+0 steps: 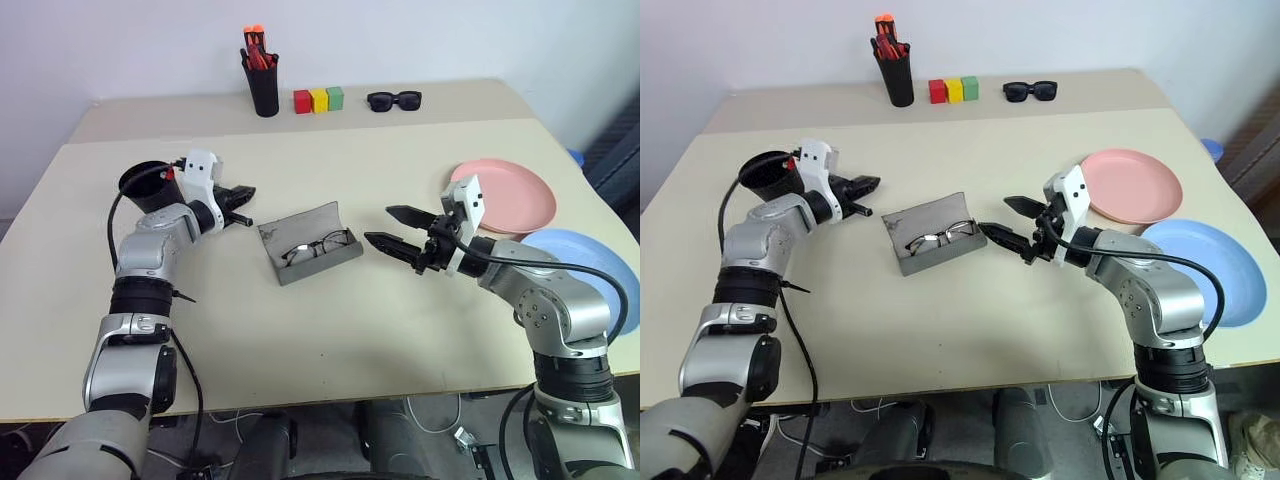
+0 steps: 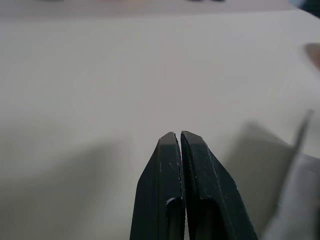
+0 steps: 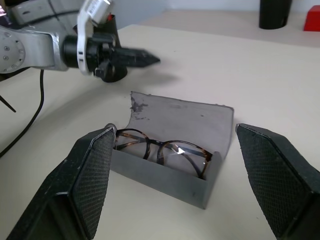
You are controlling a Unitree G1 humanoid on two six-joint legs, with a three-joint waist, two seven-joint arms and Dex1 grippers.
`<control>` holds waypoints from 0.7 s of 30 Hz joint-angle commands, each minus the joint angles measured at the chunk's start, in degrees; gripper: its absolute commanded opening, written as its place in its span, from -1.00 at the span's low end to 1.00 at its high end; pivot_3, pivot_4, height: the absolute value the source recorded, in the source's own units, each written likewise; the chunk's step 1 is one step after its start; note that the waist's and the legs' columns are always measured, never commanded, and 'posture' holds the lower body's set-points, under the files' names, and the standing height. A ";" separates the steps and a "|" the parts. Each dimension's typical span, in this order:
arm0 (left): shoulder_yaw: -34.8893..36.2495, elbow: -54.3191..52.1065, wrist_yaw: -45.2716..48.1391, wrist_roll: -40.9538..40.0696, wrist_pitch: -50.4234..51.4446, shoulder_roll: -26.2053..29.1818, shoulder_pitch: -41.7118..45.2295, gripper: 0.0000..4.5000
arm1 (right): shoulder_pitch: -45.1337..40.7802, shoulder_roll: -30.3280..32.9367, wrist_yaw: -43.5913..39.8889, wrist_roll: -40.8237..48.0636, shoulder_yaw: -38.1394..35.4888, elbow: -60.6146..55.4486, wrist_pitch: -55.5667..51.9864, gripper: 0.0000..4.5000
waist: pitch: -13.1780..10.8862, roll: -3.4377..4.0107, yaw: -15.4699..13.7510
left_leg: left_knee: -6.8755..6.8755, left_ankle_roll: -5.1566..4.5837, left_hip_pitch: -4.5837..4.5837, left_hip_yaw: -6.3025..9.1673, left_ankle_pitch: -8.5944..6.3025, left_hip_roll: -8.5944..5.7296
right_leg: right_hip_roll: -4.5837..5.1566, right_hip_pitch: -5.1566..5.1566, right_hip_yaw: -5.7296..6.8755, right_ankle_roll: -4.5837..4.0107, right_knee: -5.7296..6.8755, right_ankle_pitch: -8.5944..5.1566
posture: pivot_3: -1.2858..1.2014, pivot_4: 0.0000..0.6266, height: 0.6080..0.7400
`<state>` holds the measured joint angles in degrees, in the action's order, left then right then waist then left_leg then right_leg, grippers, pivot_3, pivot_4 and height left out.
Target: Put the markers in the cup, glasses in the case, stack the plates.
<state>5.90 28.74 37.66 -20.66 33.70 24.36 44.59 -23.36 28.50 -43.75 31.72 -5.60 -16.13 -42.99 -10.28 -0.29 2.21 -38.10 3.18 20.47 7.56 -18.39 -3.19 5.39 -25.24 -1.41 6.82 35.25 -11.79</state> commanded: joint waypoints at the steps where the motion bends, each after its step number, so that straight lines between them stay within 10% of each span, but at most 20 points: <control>1: 0.16 -4.60 2.73 -2.24 4.25 0.41 -0.90 -0.96 | -0.48 0.53 0.38 0.35 0.23 -2.47 1.56 0.76 | 0.00 0.00 0.04 | 0.00 0.00 0.00 0.00 0.00 0.00 | 0.00 0.00 0.00 0.00 0.00 0.00 | 0.03 -0.52 1.00; 21: -2.21 -20.18 9.18 -10.01 21.66 1.63 -8.19 -0.96 | -1.61 1.88 1.53 -0.94 1.83 -0.97 3.67 0.76 | 0.00 0.00 -0.15 | -0.01 0.00 -0.03 0.01 0.00 0.00 | 0.00 0.02 -0.01 0.00 0.01 0.00 | 0.03 -0.52 1.00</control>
<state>5.19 10.32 46.08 -29.66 53.78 25.69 37.61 -23.73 29.84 -42.35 30.62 -3.17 -16.04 -40.65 -10.28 -0.29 2.06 -38.11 3.18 20.43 7.56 -18.39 -3.19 5.39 -25.22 -1.42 6.82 35.27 -11.79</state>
